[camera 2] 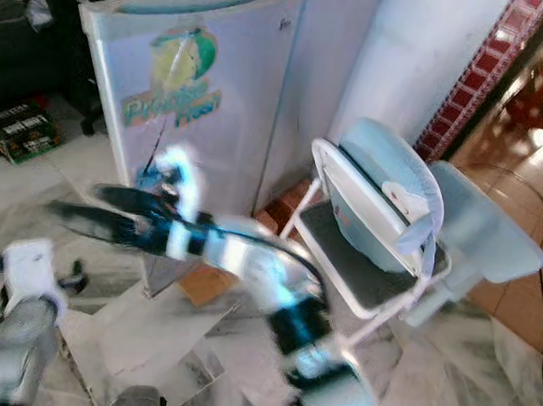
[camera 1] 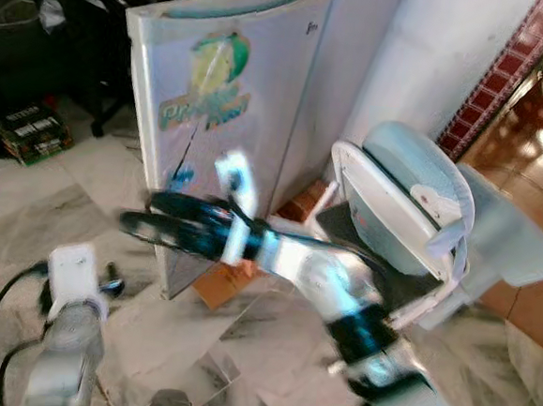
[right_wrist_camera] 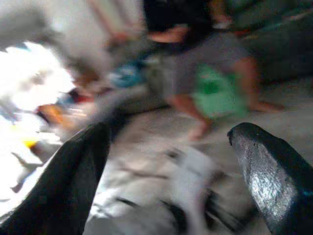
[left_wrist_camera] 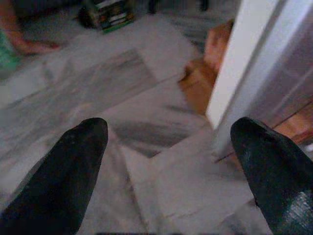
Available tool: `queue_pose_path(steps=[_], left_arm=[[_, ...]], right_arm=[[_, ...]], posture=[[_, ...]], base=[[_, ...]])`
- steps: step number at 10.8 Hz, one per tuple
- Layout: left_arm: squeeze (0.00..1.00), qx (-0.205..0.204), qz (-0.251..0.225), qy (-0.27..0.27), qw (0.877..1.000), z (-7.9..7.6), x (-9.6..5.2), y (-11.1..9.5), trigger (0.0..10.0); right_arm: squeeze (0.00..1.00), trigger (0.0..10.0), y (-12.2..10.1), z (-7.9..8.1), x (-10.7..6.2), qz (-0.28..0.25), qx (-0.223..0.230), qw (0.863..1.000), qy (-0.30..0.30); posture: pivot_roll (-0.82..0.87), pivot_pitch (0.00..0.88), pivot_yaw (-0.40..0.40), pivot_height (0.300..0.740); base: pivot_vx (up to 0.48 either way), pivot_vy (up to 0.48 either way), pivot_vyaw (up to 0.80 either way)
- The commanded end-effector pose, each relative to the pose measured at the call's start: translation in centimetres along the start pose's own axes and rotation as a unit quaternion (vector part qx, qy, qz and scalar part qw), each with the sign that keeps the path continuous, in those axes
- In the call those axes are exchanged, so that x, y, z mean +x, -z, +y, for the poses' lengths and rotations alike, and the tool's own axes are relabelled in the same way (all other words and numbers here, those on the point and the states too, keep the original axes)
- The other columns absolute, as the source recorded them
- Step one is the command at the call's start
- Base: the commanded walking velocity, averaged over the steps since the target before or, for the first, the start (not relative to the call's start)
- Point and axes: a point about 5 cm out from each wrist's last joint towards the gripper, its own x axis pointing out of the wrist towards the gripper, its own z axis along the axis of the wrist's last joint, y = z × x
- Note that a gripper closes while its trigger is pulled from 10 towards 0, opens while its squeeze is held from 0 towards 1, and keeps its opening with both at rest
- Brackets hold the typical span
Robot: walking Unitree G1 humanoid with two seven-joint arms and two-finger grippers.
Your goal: Restocking fridge
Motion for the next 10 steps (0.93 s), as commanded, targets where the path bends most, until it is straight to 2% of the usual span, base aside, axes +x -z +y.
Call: queue_pose_path(steps=[1,2,3,4,5,6,7,8,10], left_arm=[[0.00,0.000,-0.009,0.008,1.000,-0.1,1.0,-0.7,10.0],[0.00,-0.002,-0.014,-0.009,1.000,0.5,2.6,-1.9,10.0],[0.00,-0.012,-0.031,-0.026,0.999,1.7,4.7,-4.7,10.0],[0.00,-0.022,-0.040,-0.032,0.998,2.4,5.4,-6.3,10.0],[0.00,0.010,-0.080,-0.004,0.997,2.7,5.6,-8.2,10.0],[0.00,0.007,-0.088,0.015,0.996,2.4,5.5,-7.9,10.0],[0.00,0.001,-0.085,0.015,0.996,2.4,5.4,-7.1,10.0],[0.00,-0.013,-0.078,0.011,0.997,2.4,5.7,-6.3,10.0],[0.00,-0.010,-0.066,0.021,0.998,1.7,5.5,-5.1,10.0]], right_arm=[[0.00,10.0,-0.6,-1.0,-1.0,-0.014,-0.039,0.998,0.054],[0.00,10.0,-0.9,-2.3,-2.8,-0.034,-0.059,0.990,0.121],[0.00,10.0,-1.3,-3.6,-6.5,-0.069,-0.079,0.972,0.210],[0.00,10.0,-1.2,-3.6,-8.6,-0.078,-0.102,0.961,0.243],[0.00,10.0,-0.7,-3.3,-12.5,-0.083,-0.141,0.937,0.310],[0.00,10.0,-0.4,-3.3,-14.1,-0.102,-0.150,0.920,0.348],[0.00,10.0,-0.1,-3.1,-15.1,-0.109,-0.153,0.909,0.373],[0.00,10.0,0.4,-2.9,-15.3,-0.107,-0.150,0.904,0.387],[0.00,10.0,0.5,-2.9,-14.4,-0.104,-0.160,0.904,0.382]], posture=[[0.20,0.000,-0.088,0.740],[0.19,0.000,-0.093,0.740],[0.17,0.000,-0.098,0.740],[0.15,0.000,-0.089,0.740],[0.12,0.000,-0.073,0.740],[0.10,0.000,-0.055,0.740],[0.09,0.000,-0.049,0.740],[0.09,0.000,-0.047,0.740],[0.10,0.000,-0.049,0.740]], base=[[0.000,0.000,0.00],[0.000,0.000,0.00],[0.000,0.000,0.00],[0.000,0.000,0.00],[0.000,0.000,0.00],[0.454,0.000,0.00],[0.469,0.000,0.00],[0.472,0.000,0.00],[0.375,0.298,0.00]])
